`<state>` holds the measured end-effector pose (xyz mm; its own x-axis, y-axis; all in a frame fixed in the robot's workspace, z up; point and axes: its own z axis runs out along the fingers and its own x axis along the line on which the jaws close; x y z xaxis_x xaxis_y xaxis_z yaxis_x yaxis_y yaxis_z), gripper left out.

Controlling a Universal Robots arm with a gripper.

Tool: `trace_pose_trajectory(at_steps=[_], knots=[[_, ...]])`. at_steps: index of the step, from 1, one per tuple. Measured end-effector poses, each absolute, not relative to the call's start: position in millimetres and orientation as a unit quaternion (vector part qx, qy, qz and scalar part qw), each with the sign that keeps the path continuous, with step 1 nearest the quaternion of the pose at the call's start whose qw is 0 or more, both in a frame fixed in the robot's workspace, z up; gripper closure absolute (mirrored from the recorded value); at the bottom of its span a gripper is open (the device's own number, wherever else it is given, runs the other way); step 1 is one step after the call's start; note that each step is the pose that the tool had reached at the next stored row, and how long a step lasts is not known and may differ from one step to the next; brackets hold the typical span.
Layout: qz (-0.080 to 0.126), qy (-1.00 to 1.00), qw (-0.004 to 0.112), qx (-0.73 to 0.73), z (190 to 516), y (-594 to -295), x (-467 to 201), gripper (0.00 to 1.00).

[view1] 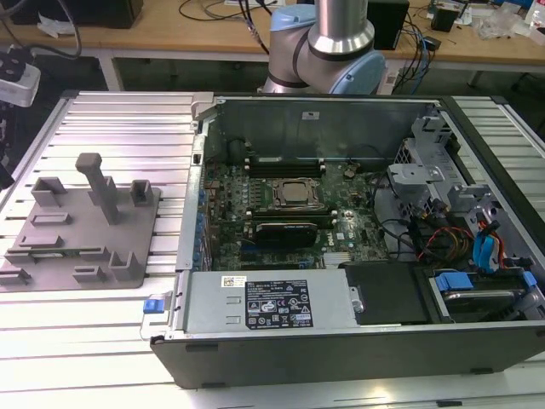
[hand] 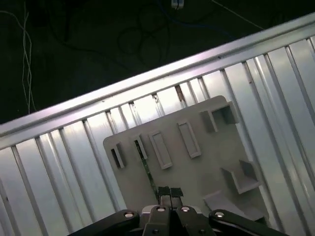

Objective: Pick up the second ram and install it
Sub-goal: 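Pick up the second ram and move it above second insertion slot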

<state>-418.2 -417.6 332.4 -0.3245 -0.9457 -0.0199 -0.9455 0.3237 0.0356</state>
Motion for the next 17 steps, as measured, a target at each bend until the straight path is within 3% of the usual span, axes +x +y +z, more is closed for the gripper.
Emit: trace_pose_trajectory(at_steps=[6, 17], knots=[[-0.02, -0.747, 0.005, 0.664, 326, -418, -418, 0.92], [-0.02, -0.746, 0.005, 0.666, 316, -418, -418, 0.92]])
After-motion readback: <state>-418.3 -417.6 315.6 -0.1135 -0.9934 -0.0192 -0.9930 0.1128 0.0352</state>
